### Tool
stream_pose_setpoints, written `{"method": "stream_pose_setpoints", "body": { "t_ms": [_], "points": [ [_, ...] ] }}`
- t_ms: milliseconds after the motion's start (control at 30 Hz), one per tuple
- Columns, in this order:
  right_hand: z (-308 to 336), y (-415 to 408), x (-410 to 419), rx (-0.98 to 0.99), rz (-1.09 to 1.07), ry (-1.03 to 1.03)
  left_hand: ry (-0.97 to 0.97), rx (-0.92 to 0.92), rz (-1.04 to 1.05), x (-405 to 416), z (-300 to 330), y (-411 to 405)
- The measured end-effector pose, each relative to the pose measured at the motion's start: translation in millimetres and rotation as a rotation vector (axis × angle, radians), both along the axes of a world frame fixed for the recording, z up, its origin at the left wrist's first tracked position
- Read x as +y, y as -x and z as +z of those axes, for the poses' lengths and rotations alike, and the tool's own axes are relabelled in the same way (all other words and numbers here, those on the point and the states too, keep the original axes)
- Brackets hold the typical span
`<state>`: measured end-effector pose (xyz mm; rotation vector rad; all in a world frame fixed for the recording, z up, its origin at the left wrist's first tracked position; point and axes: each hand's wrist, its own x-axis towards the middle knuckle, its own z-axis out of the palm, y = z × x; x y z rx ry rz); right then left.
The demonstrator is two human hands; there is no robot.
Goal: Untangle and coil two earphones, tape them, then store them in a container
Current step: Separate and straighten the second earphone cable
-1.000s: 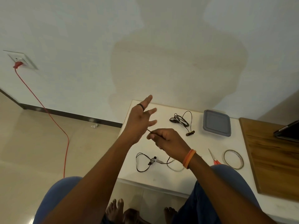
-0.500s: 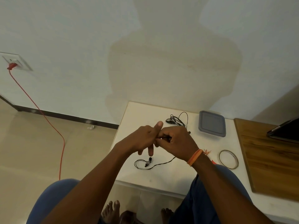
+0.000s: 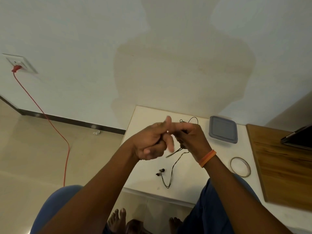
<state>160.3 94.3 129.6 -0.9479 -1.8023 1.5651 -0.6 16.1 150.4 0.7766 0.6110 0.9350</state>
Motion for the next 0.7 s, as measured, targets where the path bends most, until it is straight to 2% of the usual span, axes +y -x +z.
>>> {"method": "stream_pose_setpoints", "body": {
  "t_ms": [100, 233, 367, 433, 500, 567, 667, 700],
  "points": [
    [-1.2, 4.8, -5.0, -0.010, 0.046, 0.068, -0.015, -0.209, 0.219, 4.8, 6.4, 7.0],
    [-7.5, 9.8, -11.0, -0.098, 0.120, 0.050, -0.029, -0.228, 0.573, 12.1, 8.2, 17.2],
    [-13.5, 14.2, -17.9, -0.222, 0.240, 0.023, 0.052, -0.216, 0.883, 17.6, -3.1, 19.7],
    [-14.3, 15.6, -21.6, -0.275, 0.301, 0.017, 0.079, 0.004, 1.005, 18.4, -8.3, 19.4],
    [-14.3, 16.5, -24.0, -0.285, 0.287, -0.035, 0.030, 0.461, 1.023, 18.0, -11.0, 16.6],
    [-14.0, 15.8, -24.1, -0.267, 0.209, -0.205, -0.054, 0.845, 0.900, 17.5, -13.6, 10.4],
    [-12.0, 10.5, -17.5, -0.373, 0.128, -0.609, -0.067, 1.157, 0.615, 16.5, -19.0, 0.5],
    [-10.7, 7.4, -14.4, -0.399, 0.113, -0.688, -0.076, 1.245, 0.545, 14.5, -21.3, -1.8]
  ]
}}
